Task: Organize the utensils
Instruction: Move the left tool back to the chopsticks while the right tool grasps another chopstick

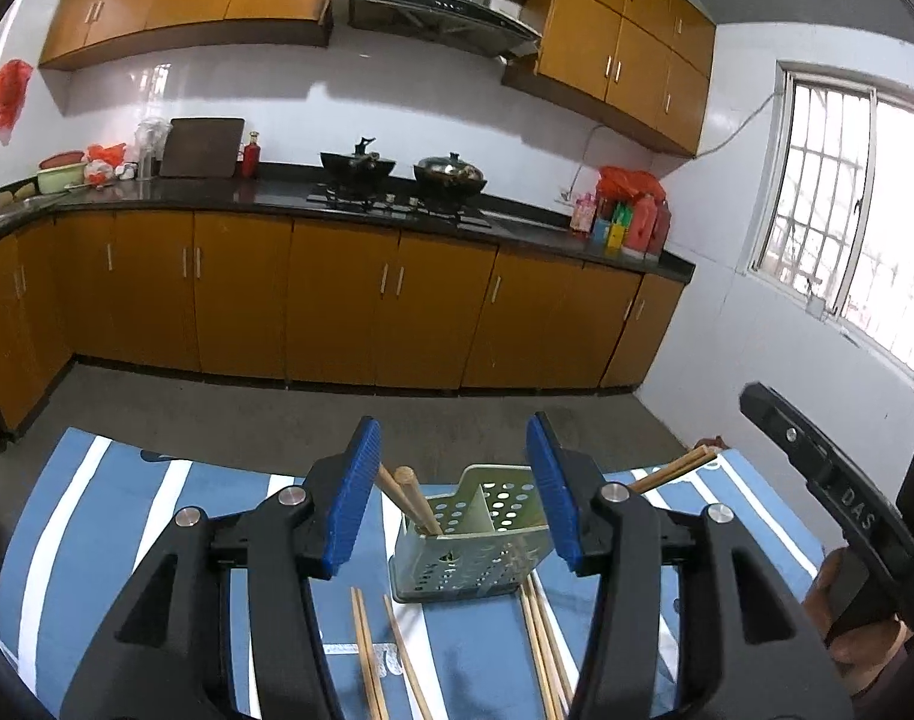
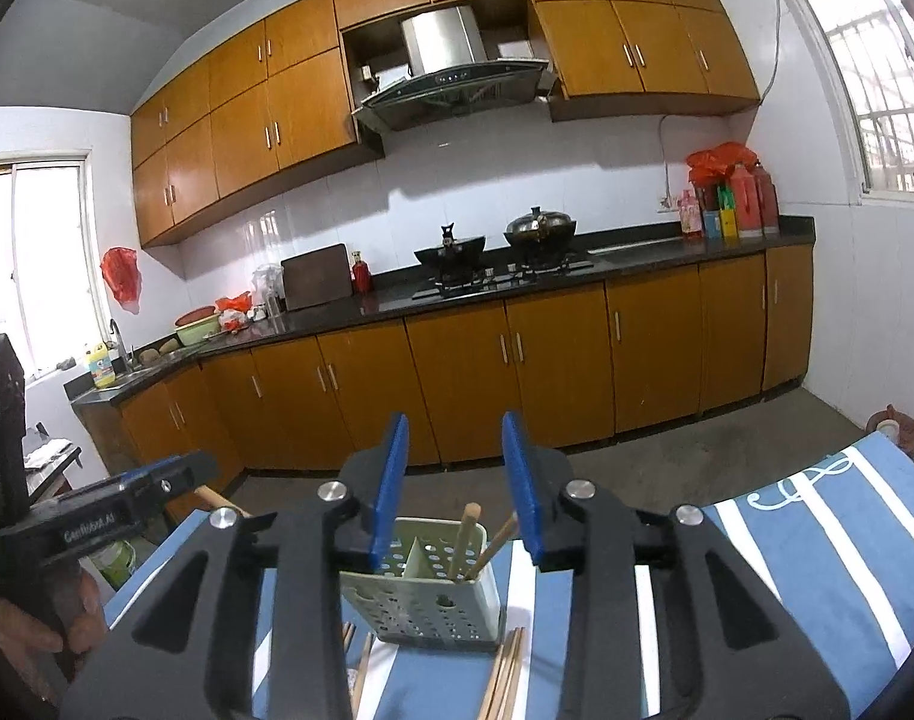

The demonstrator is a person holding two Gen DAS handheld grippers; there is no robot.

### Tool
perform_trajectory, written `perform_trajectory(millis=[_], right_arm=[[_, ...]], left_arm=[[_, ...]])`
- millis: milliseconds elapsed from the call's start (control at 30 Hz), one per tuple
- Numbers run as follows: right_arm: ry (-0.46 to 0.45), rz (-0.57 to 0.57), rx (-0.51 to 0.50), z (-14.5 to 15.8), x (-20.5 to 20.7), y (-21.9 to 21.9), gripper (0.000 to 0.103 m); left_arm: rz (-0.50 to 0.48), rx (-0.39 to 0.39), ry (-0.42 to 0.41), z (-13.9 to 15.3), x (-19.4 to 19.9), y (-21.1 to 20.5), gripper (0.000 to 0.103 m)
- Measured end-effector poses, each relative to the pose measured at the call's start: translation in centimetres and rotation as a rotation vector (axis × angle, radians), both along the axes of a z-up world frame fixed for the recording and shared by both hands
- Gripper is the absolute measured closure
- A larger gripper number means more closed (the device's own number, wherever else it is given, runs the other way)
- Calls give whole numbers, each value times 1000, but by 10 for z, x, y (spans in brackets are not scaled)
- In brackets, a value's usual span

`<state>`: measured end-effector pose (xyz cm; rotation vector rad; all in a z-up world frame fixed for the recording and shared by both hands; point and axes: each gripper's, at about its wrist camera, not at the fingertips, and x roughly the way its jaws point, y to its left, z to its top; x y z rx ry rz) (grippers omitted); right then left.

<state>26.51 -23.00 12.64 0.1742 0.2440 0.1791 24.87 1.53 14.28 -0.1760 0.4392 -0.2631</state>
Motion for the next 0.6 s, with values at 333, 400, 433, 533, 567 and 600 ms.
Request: perform_trajectory(millis=[333,400,433,533,567,600], right_arm=[[134,-77,-32,-58,-40,-33,66],[232,-83,-37,-90,-38,-37,66],[278,-86,-40,-105,-37,-37,66],[398,-60,-33,-144,-34,-30,68],[441,-43,-30,-158,-34,-27,74],[484,-18,-28,-171,-33,-21,79]], left_arm=[[82,62,28,-33,-43,33,52],[106,97,70,-55,-48,39,52],[115,111,92,-65,-50,41,52],[140,147,180,-105,-55,48,52],[145,153,199,-114,-56,48,52],[147,151,225,-124,-57,50,52]])
